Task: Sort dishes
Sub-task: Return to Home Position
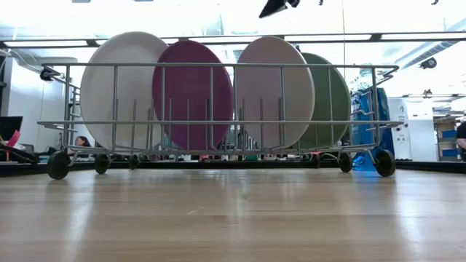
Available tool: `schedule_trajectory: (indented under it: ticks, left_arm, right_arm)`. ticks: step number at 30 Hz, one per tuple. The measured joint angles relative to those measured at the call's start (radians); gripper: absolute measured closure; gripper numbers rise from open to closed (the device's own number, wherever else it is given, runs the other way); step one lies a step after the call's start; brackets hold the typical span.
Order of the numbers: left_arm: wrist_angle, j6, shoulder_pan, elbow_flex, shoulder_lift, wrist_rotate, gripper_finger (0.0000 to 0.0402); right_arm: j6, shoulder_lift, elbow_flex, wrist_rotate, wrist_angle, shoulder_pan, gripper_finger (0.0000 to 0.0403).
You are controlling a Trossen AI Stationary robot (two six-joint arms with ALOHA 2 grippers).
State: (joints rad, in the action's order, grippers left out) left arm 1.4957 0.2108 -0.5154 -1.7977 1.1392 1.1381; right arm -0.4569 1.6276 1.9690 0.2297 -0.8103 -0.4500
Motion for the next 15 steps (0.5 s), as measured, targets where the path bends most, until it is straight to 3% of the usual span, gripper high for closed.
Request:
schedule_trajectory:
  ticks: [3,6,12,15]
  left_arm:
    - [-0.017,0.001,0.000,0.016,0.007,-0.141,0.0159]
    - [-0.096,-0.021,-0.011,0.078,0.007,-0.169,0.0159]
    - [-0.411,-0.243,-0.040,0.277,-0.023,-0.233,0.0159]
    - [-0.586,-0.359,-0.046,0.369,-0.047,-0.350,0.0159]
  right_arm:
    - [0.030,-0.025,-0.005,-0.192,-0.005,0.011,0.0400]
    - [0.036,-0.055,-0.026,-0.297,0.009,0.044,0.0402]
    - [0.035,-0.120,-0.104,-0.317,0.019,0.164,0.0402]
    - [0.052,-0.174,-0.171,-0.317,0.068,0.237,0.0402]
